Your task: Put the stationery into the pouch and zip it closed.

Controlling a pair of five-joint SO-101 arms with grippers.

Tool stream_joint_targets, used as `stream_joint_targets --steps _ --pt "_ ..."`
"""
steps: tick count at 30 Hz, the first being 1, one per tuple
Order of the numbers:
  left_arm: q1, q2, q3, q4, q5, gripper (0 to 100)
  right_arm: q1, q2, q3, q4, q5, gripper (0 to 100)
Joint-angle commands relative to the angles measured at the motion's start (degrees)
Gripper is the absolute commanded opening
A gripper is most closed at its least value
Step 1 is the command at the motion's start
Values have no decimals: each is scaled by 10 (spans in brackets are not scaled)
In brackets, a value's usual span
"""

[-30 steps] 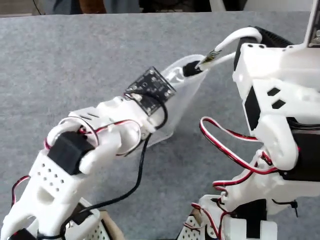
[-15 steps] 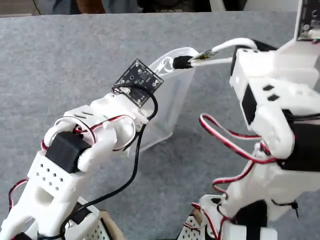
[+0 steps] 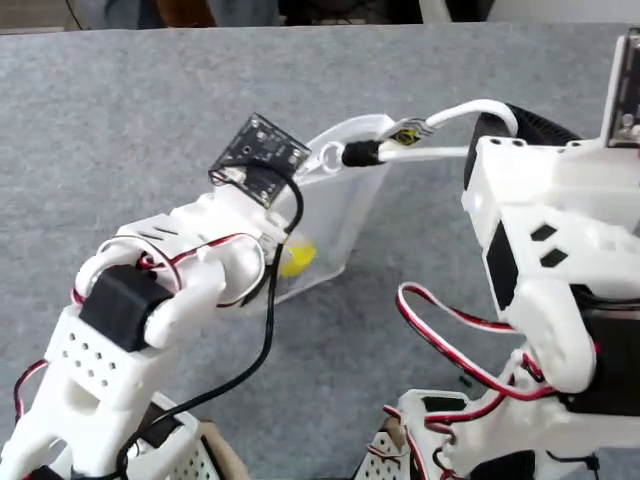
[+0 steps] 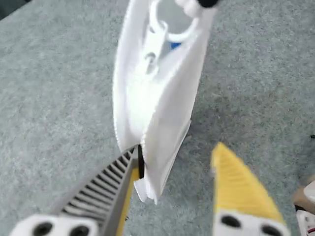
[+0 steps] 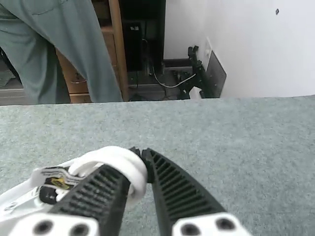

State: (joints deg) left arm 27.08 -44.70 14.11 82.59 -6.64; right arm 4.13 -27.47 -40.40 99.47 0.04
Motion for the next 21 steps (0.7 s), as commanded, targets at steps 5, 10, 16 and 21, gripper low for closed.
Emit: stream_joint_targets --steps 5,10,16,21 --pt "-18 -8 -37 2 9 317 7 -7 0 -15 -1 12" --pt "-19 -8 -37 -47 8 318 7 -7 -2 -13 -2 12" --pt "-20 -3 -37 -80 -76 318 7 -7 -3 -11 -2 12" --pt "-20 -7 -37 -73 -107 318 7 -7 -2 -12 -2 12"
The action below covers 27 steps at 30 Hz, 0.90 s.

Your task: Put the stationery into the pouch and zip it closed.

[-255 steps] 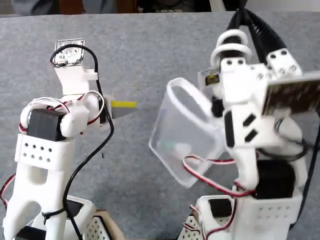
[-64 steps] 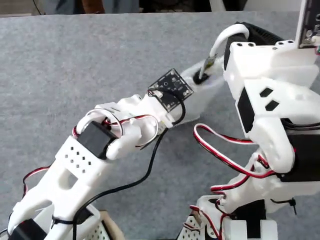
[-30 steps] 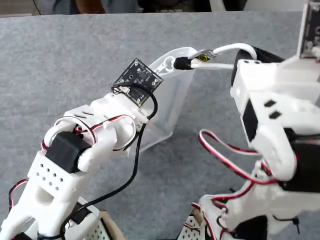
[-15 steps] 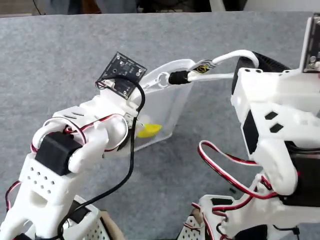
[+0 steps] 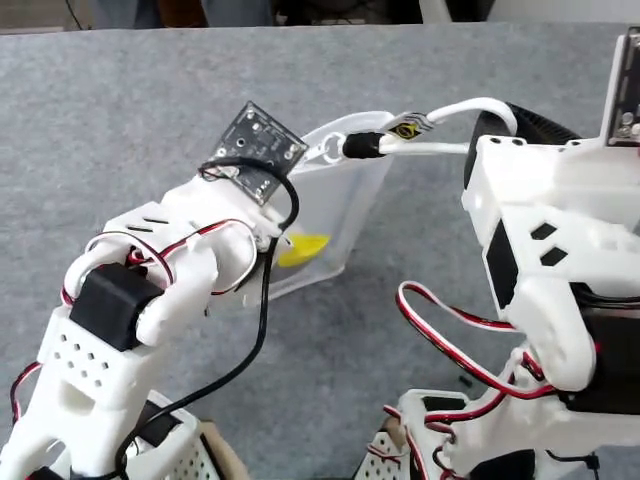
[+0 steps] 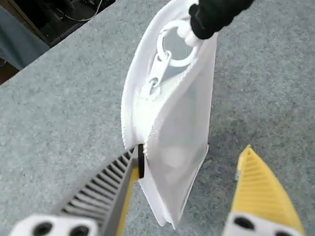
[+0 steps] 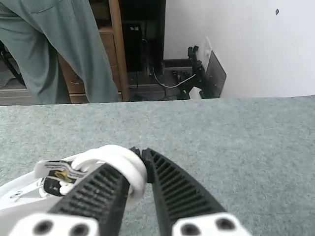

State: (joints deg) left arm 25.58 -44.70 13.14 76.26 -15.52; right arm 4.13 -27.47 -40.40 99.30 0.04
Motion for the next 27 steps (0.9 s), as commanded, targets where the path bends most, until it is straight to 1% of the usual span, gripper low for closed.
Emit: stream_joint_targets --steps 1,4,8,11,16,20,25,27 --pt "-5 -7 -29 -2 -18 318 7 -7 -2 -11 -2 12" --pt "-6 -7 -58 27 -20 320 7 -7 -1 -11 -2 12" --pt "-45 -7 -96 48 -55 318 7 -7 -1 -11 -4 12" --pt "-78 -7 -112 83 -68 321 7 -7 -1 -11 -4 12" --pt "-104 -8 -115 117 -80 322 5 -7 -1 -11 -5 12" --pt "-117 -13 -113 113 -91 322 7 -7 -3 -10 -5 12" --pt "-99 -14 -98 110 -111 322 7 -7 -3 -10 -4 12" --pt "-96 -14 -87 87 -111 322 7 -7 -3 -10 -4 12"
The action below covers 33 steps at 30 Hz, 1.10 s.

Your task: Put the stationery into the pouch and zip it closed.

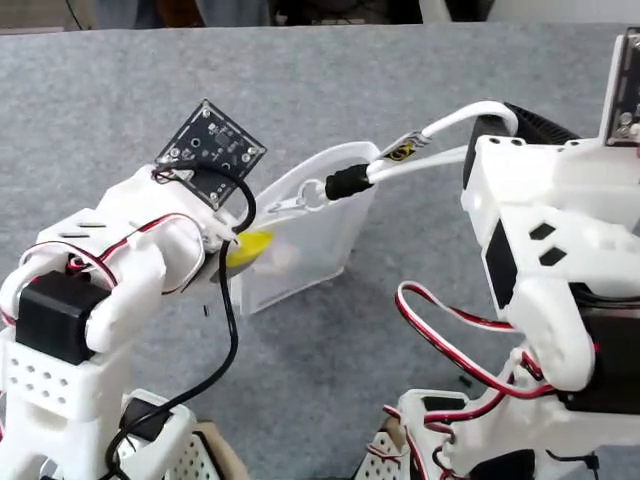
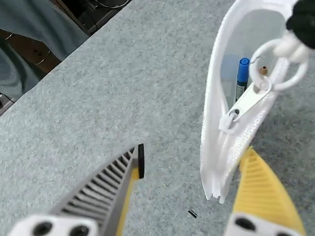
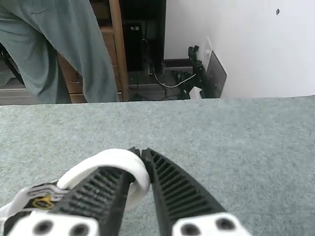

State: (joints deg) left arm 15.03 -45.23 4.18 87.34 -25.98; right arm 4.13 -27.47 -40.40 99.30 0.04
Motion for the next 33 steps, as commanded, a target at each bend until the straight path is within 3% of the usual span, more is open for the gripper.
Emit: stream_joint_targets --steps 1,9,16,33 --pt "10 -8 8 -39 -6 322 7 -7 -3 -10 -4 12" --pt "12 -7 104 -109 -6 321 7 -7 -2 -9 -5 12" --pt "13 -7 116 -149 -6 319 7 -7 0 -9 -5 12" --pt "95 26 116 -151 -4 318 7 -7 0 -9 -5 12"
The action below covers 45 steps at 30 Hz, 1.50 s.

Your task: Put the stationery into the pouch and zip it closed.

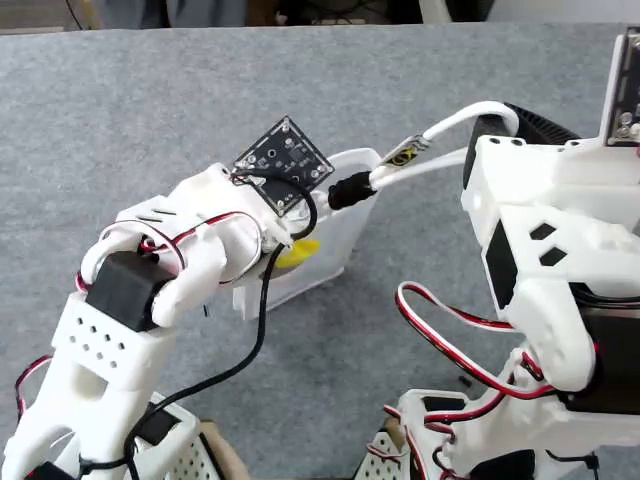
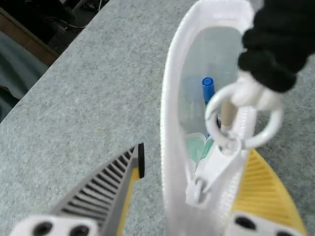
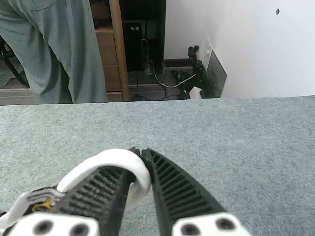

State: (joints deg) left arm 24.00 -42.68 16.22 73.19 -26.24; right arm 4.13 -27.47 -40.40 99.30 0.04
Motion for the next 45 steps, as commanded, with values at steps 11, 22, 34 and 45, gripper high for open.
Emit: stream_joint_targets --steps 11,22,34,45 --pt "5 -2 -5 15 -4 317 7 -7 0 -9 -5 12" --pt "9 -4 0 18 -4 87 7 -7 -1 -9 -5 13" --pt "17 -4 -4 20 -29 30 7 -7 0 -9 -5 13" --pt "28 -5 0 23 -55 26 8 -7 -1 -10 -3 12"
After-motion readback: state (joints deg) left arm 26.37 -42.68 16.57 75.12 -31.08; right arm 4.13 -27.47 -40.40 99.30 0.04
